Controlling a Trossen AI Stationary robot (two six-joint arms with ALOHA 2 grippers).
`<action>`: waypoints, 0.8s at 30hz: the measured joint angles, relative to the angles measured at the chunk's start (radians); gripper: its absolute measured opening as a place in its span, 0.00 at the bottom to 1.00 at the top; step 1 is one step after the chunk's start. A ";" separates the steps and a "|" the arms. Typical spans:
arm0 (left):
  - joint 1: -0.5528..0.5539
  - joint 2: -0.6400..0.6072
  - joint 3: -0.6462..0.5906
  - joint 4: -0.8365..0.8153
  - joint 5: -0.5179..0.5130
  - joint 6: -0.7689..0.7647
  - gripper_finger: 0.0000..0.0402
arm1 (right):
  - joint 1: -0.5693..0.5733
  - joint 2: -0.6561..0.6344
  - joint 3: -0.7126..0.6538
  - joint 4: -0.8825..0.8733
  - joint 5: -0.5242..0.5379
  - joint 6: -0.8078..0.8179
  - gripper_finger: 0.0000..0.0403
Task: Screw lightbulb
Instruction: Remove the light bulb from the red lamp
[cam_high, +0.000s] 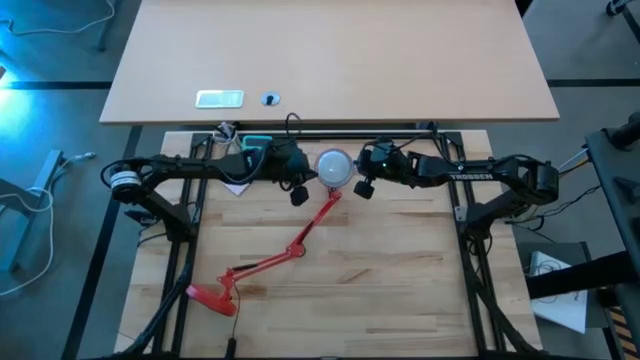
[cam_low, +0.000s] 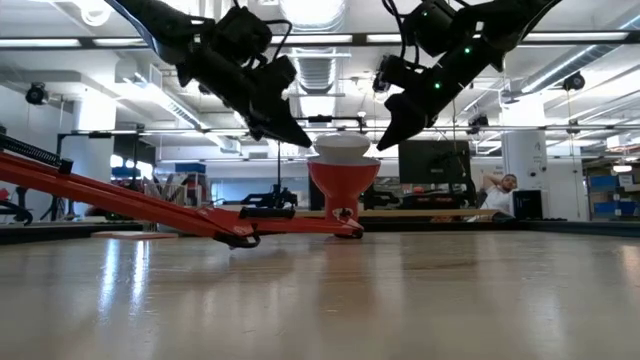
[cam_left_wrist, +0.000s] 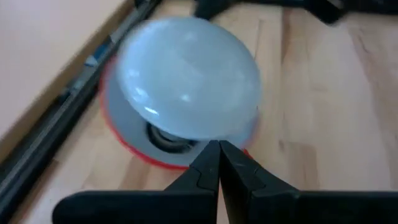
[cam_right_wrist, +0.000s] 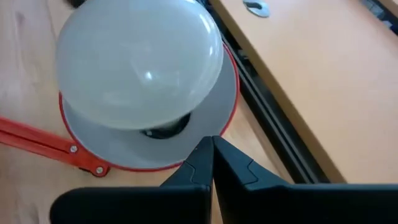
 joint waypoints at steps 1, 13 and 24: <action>-0.001 -0.005 0.000 -0.010 -0.004 0.000 0.00 | 0.000 -0.003 0.000 -0.001 0.001 -0.001 0.00; 0.065 0.000 0.015 0.138 -0.160 0.027 0.00 | 0.006 -0.015 0.000 -0.020 -0.337 0.053 0.00; 0.046 0.073 0.014 0.173 -0.092 0.035 0.00 | 0.004 0.010 0.000 0.010 -0.223 0.028 0.00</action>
